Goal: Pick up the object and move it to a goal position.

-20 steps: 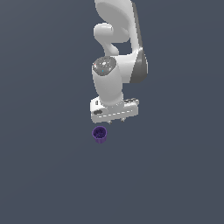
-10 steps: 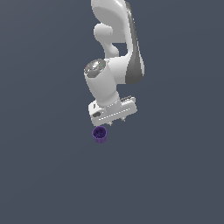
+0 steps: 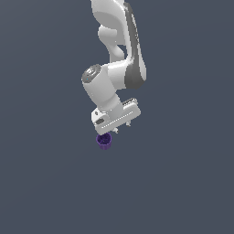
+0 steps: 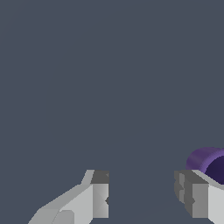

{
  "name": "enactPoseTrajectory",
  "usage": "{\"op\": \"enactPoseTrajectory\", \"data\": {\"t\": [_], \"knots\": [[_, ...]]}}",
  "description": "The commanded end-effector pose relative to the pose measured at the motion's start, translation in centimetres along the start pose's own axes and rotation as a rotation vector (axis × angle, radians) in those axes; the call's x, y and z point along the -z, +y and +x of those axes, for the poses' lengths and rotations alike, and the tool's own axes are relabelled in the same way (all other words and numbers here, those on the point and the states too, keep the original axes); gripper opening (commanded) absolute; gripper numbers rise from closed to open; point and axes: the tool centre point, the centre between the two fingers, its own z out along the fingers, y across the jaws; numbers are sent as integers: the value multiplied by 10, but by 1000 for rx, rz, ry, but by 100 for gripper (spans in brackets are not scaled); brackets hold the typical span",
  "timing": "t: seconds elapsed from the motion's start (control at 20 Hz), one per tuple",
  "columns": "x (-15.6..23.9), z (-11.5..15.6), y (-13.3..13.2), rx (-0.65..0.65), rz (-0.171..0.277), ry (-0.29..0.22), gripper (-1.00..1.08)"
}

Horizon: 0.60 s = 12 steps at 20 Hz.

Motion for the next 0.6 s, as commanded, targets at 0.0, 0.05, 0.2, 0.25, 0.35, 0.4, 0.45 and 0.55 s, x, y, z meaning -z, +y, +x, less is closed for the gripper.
{"op": "enactPoseTrajectory", "data": {"t": [0.0, 0.05, 0.2, 0.25, 0.35, 0.4, 0.45, 0.55], "knots": [[-1, 0, 1, 27, 18, 22, 28], [-1, 0, 1, 37, 24, 31, 28], [-3, 0, 2, 68, 42, 58, 28], [-3, -1, 2, 78, 47, 68, 28], [-4, -1, 3, 98, 57, 87, 28], [-4, -1, 4, 108, 62, 96, 28], [-4, -1, 4, 117, 66, 106, 28], [-5, -1, 5, 137, 73, 125, 28]]}}
